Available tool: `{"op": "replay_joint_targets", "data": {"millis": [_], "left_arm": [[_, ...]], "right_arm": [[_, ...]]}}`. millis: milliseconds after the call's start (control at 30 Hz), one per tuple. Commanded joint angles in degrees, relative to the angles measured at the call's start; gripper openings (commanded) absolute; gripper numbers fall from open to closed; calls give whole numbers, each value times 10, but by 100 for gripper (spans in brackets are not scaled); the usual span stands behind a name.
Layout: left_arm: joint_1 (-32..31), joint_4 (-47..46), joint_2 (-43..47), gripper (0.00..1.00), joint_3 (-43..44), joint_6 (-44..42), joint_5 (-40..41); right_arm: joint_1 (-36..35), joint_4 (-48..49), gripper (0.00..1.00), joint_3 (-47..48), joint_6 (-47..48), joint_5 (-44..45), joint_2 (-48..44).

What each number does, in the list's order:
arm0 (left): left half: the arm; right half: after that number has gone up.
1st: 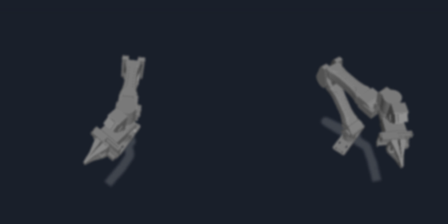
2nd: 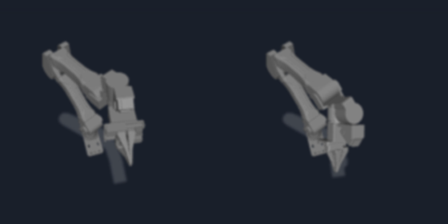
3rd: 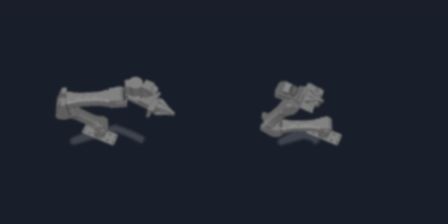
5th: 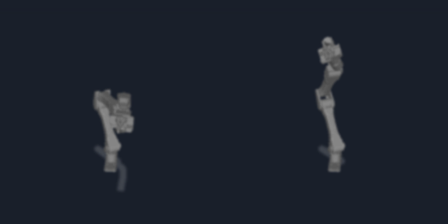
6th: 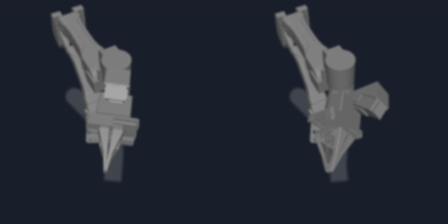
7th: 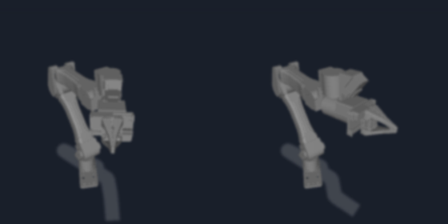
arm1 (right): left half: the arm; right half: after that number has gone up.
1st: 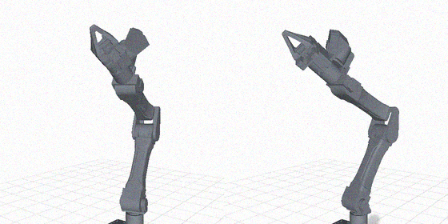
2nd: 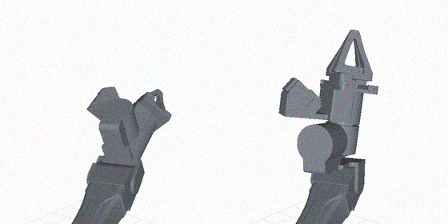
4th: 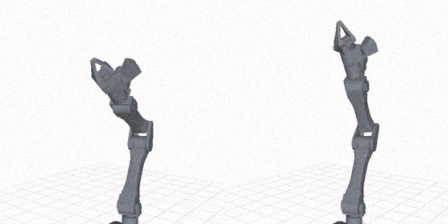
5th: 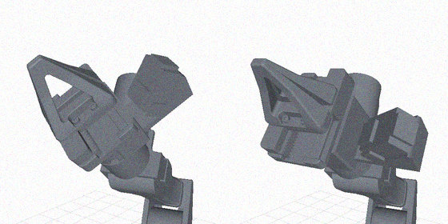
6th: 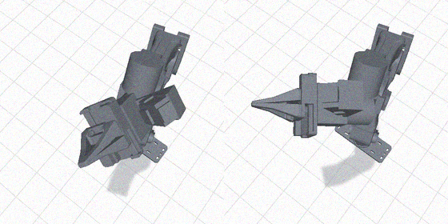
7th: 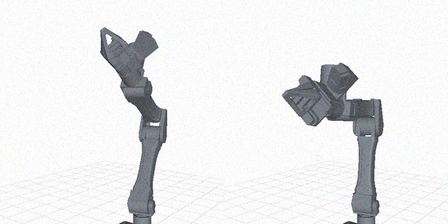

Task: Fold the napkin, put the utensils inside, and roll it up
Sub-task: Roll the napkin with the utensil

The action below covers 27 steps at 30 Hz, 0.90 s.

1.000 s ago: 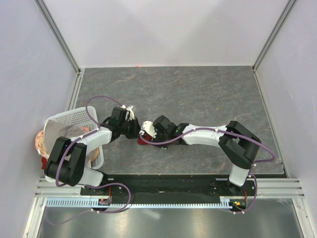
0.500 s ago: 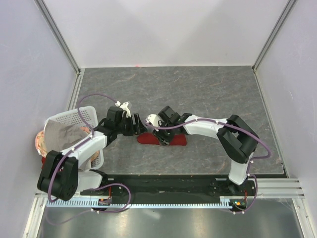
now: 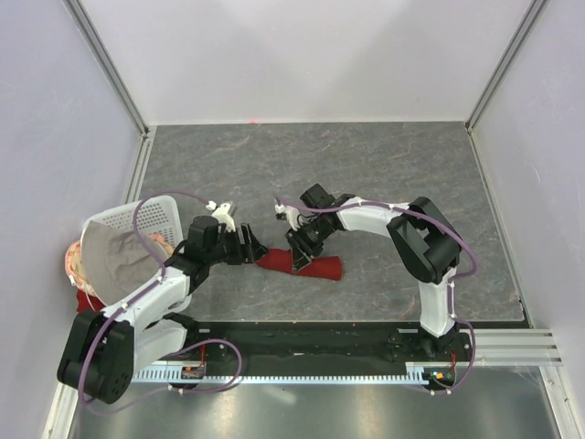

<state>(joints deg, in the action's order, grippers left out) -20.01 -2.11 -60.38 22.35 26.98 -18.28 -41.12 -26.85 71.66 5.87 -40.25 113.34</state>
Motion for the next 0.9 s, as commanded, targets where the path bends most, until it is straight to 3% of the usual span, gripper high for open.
{"op": "replay_joint_targets", "data": {"millis": [0,533,700,867], "left_arm": [[-3,-68,-17,72,-7,6,-37],[-8,-170,-86,59,-37,17,-62],[-10,-173,-103,43,-37,15,-54],[-9,-173,-123,22,-32,15,-54]], "right_arm": [[17,-24,37,21,-18,-86,52],[46,-23,36,38,-24,-130,103],[47,-23,38,42,-28,-126,99],[47,-23,46,42,-39,-105,69]]}}
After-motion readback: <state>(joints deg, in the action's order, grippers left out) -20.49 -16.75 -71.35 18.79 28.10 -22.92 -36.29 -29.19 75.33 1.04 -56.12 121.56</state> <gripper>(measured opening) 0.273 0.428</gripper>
